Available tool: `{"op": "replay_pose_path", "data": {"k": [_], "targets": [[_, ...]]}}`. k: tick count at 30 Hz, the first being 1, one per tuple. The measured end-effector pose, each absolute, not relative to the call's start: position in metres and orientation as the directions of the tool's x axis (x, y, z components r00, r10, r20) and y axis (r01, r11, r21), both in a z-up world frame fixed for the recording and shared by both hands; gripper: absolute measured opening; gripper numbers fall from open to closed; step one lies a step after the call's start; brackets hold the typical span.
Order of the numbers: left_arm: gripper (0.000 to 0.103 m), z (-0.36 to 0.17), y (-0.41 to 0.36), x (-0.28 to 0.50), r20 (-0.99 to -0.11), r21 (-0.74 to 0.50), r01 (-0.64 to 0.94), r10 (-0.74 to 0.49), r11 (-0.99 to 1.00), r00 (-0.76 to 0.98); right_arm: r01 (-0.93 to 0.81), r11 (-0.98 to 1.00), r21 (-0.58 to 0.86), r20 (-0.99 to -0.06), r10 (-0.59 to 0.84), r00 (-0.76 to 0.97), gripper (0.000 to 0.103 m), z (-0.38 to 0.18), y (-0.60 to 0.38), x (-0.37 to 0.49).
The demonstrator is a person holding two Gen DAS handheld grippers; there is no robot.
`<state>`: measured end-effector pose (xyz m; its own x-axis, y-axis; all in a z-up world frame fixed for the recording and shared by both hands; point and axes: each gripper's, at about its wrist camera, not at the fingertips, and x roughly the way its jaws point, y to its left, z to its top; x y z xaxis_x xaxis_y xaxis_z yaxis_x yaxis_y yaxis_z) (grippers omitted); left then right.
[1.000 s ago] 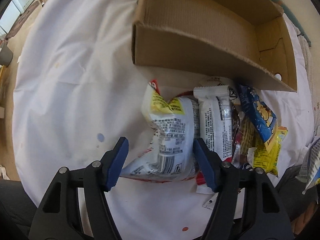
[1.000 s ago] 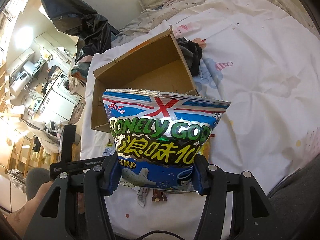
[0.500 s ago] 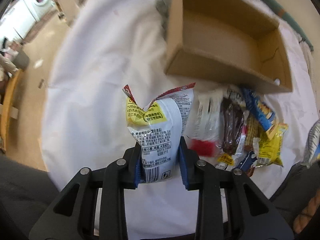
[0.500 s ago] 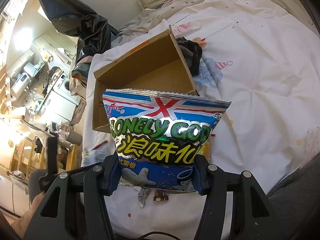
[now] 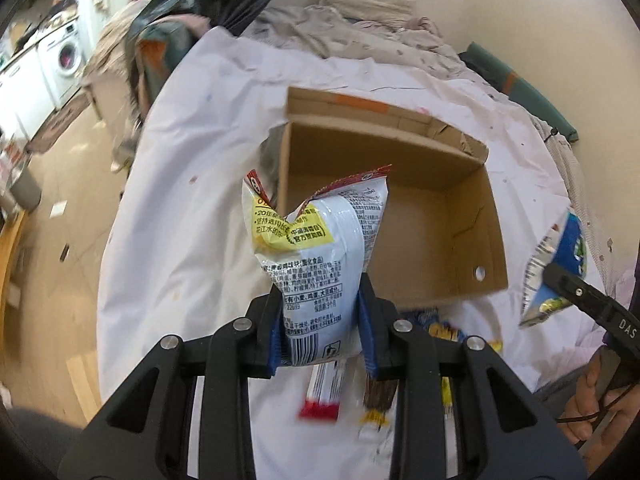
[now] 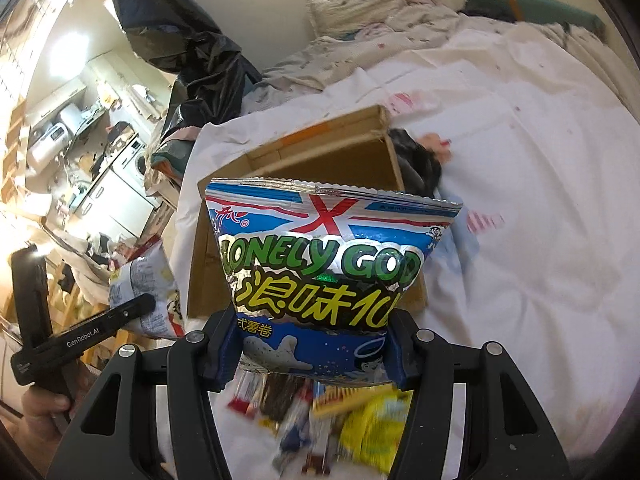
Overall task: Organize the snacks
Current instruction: 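Grasp the white-yellow chip bag with the left tool while the right tool carries the blue bag into the box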
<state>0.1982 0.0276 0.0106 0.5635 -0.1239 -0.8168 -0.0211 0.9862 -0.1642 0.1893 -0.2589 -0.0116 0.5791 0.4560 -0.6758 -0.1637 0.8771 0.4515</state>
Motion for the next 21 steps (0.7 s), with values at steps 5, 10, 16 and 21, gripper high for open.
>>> {"op": "replay_pose_path", "data": {"k": [5, 10, 16, 21], "targets": [[0.027, -0.011, 0.011, 0.229, -0.811, -0.142, 0.014, -0.124, 0.99, 0.572, -0.154, 0.874, 0.461, -0.692, 0.463, 0.554, 0.059, -0.033, -0.253, 0.222], [0.027, -0.036, 0.012, 0.237, -0.815, -0.174, 0.008, -0.149, 0.985, 0.56, -0.133, 0.882, 0.452, -0.731, 0.451, 0.512, 0.06, -0.058, -0.248, 0.236], [0.028, -0.043, 0.019, 0.245, -0.804, -0.189, 0.018, -0.165, 0.982, 0.571, -0.179, 0.9, 0.397, -0.761, 0.432, 0.484, 0.06, -0.069, -0.235, 0.244], [0.028, -0.051, 0.01, 0.249, -0.816, -0.165, 0.053, -0.166, 0.985, 0.554, -0.182, 0.9, 0.397, -0.763, 0.433, 0.48, 0.063, -0.072, -0.231, 0.247]]}}
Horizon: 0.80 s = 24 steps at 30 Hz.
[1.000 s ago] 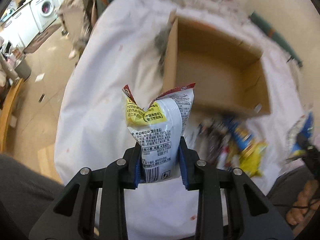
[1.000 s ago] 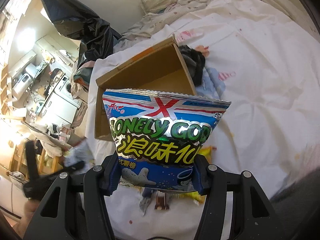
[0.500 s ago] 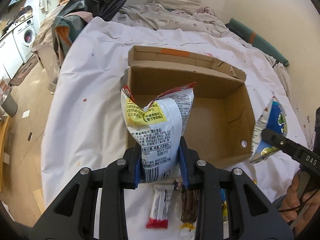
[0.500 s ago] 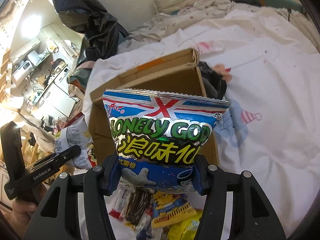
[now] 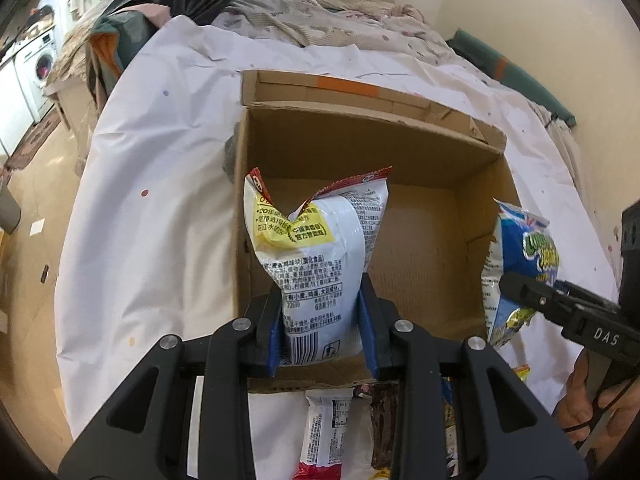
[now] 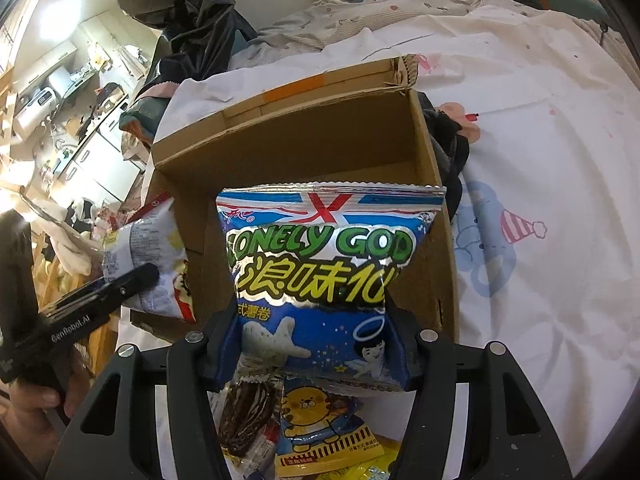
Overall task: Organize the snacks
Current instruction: 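Grasp the white-yellow chip bag with the left tool while the right tool carries the blue bag into the box, then open both tools to drop the bags into the box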
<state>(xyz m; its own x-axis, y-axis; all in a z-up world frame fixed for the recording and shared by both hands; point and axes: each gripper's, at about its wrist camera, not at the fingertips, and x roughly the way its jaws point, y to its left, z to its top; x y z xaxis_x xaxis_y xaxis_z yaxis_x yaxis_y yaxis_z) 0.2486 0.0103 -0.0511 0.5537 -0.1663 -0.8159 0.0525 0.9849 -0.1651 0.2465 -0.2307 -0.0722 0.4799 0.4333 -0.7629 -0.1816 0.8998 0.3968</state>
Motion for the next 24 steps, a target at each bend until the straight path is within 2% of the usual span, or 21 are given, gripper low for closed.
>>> {"op": "replay_pose_path", "data": {"k": [3, 6, 8, 9, 10, 11, 24], "targets": [[0.029, -0.053, 0.006, 0.247, -0.82, -0.161, 0.066, -0.17, 0.985, 0.547, -0.17, 0.9, 0.401, -0.761, 0.431, 0.485, 0.066, -0.073, -0.232, 0.245], [0.033, -0.055, 0.002, 0.246, -0.825, -0.169, 0.08, -0.185, 0.982, 0.534, -0.154, 0.896, 0.416, -0.749, 0.434, 0.5, 0.076, -0.072, -0.236, 0.243], [0.05, -0.057, 0.0, 0.245, -0.832, -0.17, 0.087, -0.19, 0.982, 0.521, -0.143, 0.893, 0.427, -0.743, 0.437, 0.508, 0.091, -0.07, -0.238, 0.243], [0.072, -0.057, -0.001, 0.245, -0.836, -0.166, 0.077, -0.182, 0.983, 0.518, -0.135, 0.893, 0.429, -0.738, 0.433, 0.517, 0.092, -0.068, -0.24, 0.242], [0.086, -0.055, 0.0, 0.243, -0.832, -0.165, 0.067, -0.175, 0.984, 0.526, -0.123, 0.894, 0.43, -0.73, 0.425, 0.535, 0.092, -0.066, -0.243, 0.241], [0.088, -0.053, 0.0, 0.24, -0.821, -0.166, 0.062, -0.172, 0.984, 0.544, -0.118, 0.895, 0.431, -0.726, 0.421, 0.544, 0.092, -0.065, -0.245, 0.24], [0.089, -0.044, 0.02, 0.228, -0.812, -0.181, -0.004, -0.147, 0.983, 0.565, -0.064, 0.885, 0.462, -0.719, 0.416, 0.556, 0.092, -0.061, -0.265, 0.233]]}}
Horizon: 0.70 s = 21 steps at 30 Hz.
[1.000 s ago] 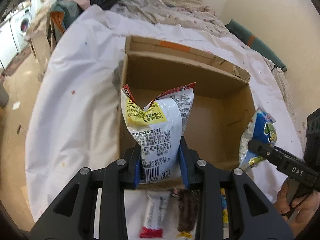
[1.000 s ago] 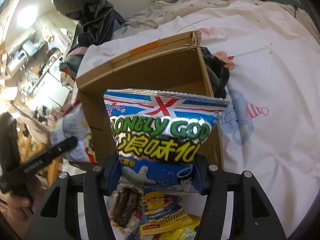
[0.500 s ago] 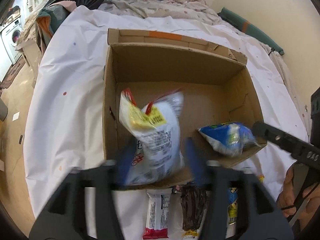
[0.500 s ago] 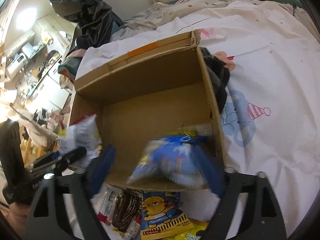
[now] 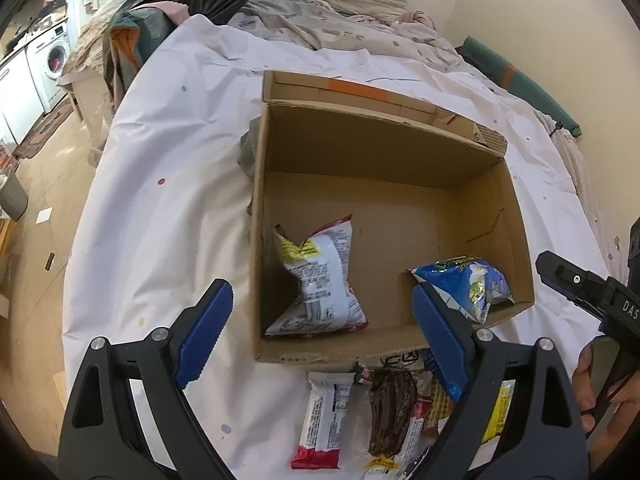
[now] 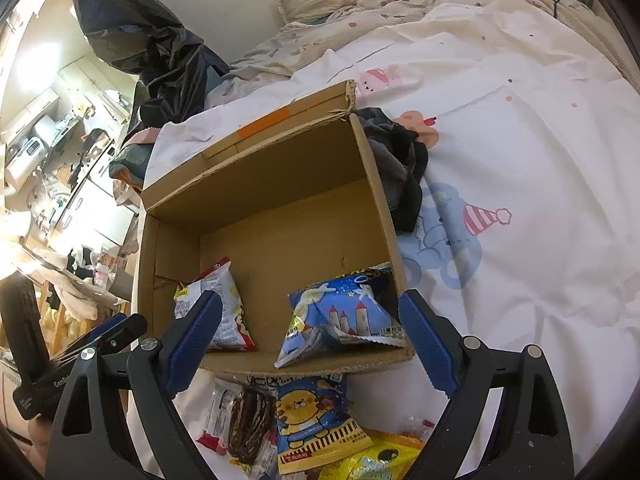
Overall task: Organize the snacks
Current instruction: 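Open both tools to drop the bags into the box, then grasp the white-red wrapped bar with the left tool while the right tool grasps the yellow chip bag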
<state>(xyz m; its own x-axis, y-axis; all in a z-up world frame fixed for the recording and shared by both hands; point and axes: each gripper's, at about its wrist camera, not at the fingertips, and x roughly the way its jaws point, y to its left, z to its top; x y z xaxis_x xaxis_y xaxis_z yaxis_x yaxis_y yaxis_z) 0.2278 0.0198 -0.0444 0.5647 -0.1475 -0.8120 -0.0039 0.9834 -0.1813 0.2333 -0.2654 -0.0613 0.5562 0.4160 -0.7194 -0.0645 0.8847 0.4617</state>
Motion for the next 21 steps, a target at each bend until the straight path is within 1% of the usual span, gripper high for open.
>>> {"op": "replay_pose_path", "data": {"k": [4, 8, 12, 18, 20, 21], "targets": [[0.089, -0.043, 0.025, 0.22, -0.815, -0.188, -0.008, -0.151, 0.982, 0.56, -0.065, 0.888, 0.455, -0.726, 0.412, 0.55, 0.092, -0.06, -0.266, 0.227], [0.089, -0.044, 0.031, 0.209, -0.844, -0.15, -0.028, -0.113, 0.988, 0.525, -0.061, 0.892, 0.449, -0.74, 0.409, 0.534, 0.092, -0.059, -0.267, 0.215], [0.089, -0.048, 0.039, 0.192, -0.862, -0.132, -0.064, -0.083, 0.989, 0.499, -0.035, 0.915, 0.403, -0.764, 0.357, 0.537, 0.092, -0.055, -0.273, 0.196], [0.088, -0.084, 0.042, 0.179, -0.922, -0.122, -0.138, -0.061, 0.983, 0.383, 0.062, 0.904, 0.422, -0.816, 0.35, 0.46, 0.092, -0.074, -0.288, 0.172], [0.078, -0.103, 0.039, 0.184, -0.944, -0.134, -0.142, -0.083, 0.981, 0.318, 0.09, 0.894, 0.439, -0.819, 0.356, 0.45, 0.092, -0.077, -0.293, 0.168], [0.064, -0.111, 0.037, 0.187, -0.951, -0.135, -0.144, -0.088, 0.98, 0.295, 0.103, 0.893, 0.439, -0.822, 0.353, 0.447, 0.092, -0.079, -0.295, 0.167]]}}
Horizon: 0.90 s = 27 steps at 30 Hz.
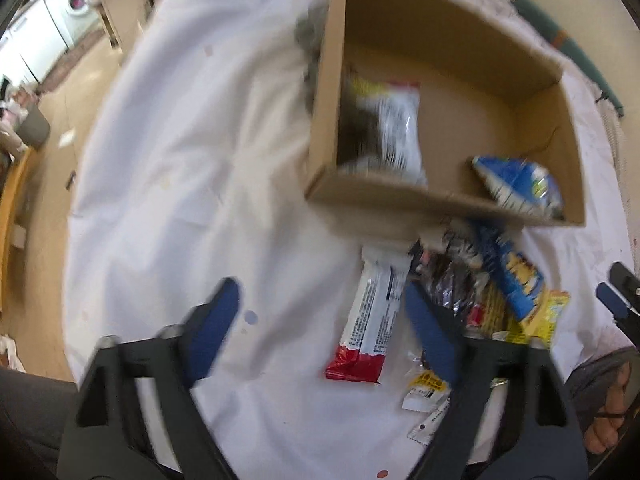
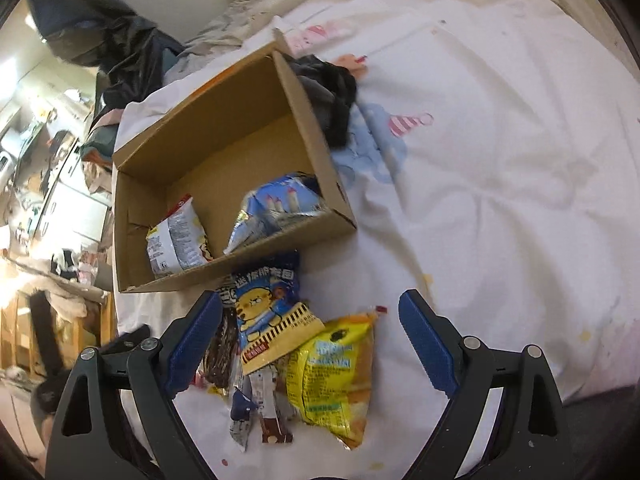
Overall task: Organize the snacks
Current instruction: 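Grasp the white-red wrapped bar with the left tool while the right tool grasps the yellow chip bag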
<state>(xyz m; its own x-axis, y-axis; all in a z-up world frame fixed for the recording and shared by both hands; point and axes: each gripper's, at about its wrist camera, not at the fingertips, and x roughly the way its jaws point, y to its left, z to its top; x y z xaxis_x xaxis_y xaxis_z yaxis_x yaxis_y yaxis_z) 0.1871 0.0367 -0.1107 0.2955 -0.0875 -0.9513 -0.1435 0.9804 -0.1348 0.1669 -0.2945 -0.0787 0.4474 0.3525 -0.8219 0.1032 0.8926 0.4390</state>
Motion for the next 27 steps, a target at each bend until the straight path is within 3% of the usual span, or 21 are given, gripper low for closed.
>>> {"op": "replay_pose_path", "data": {"k": [1, 9, 15, 17, 18, 22, 24, 26, 27], "targets": [[0.057, -0.119, 0.034, 0.191, -0.957, -0.135, -0.138, -0.093, 0.981, 0.274, 0.111, 0.893, 0.437, -0.825, 0.348, 0.446, 0.092, -0.08, -0.296, 0.166], [0.057, -0.149, -0.006, 0.194, -0.98, -0.061, 0.007, -0.061, 0.998, 0.189, 0.18, 0.905, 0.386, -0.876, 0.298, 0.379, 0.092, -0.097, -0.311, 0.163], [0.057, -0.159, -0.014, 0.188, -0.987, -0.036, 0.028, -0.04, 0.999, 0.155, 0.149, 0.891, 0.429, -0.892, 0.391, 0.229, 0.091, -0.126, -0.303, 0.158], [0.044, -0.16, -0.021, 0.187, -0.988, -0.023, 0.032, -0.028, 0.999, 0.152, 0.128, 0.894, 0.429, -0.896, 0.404, 0.182, 0.089, -0.134, -0.293, 0.159], [0.028, -0.161, -0.022, 0.187, -0.988, -0.014, 0.035, -0.019, 0.999, 0.15, 0.116, 0.898, 0.424, -0.9, 0.404, 0.161, 0.089, -0.138, -0.288, 0.159], [0.027, -0.16, -0.017, 0.187, -0.988, -0.009, 0.015, -0.011, 1.0, 0.152, 0.069, 0.928, 0.366, -0.929, 0.36, 0.091, 0.085, -0.153, -0.266, 0.163], [0.027, -0.159, -0.012, 0.185, -0.988, -0.019, -0.01, -0.017, 1.0, 0.152, 0.043, 0.942, 0.334, -0.94, 0.33, 0.085, 0.08, -0.155, -0.259, 0.163], [0.027, -0.157, -0.006, 0.183, -0.987, -0.026, -0.032, -0.021, 0.999, 0.157, 0.019, 0.947, 0.321, -0.944, 0.318, 0.086, 0.057, -0.153, -0.255, 0.162], [0.027, -0.155, -0.004, 0.182, -0.986, -0.026, -0.043, -0.019, 0.999, 0.164, 0.007, 0.947, 0.32, -0.944, 0.318, 0.086, 0.052, -0.153, -0.255, 0.162]]}}
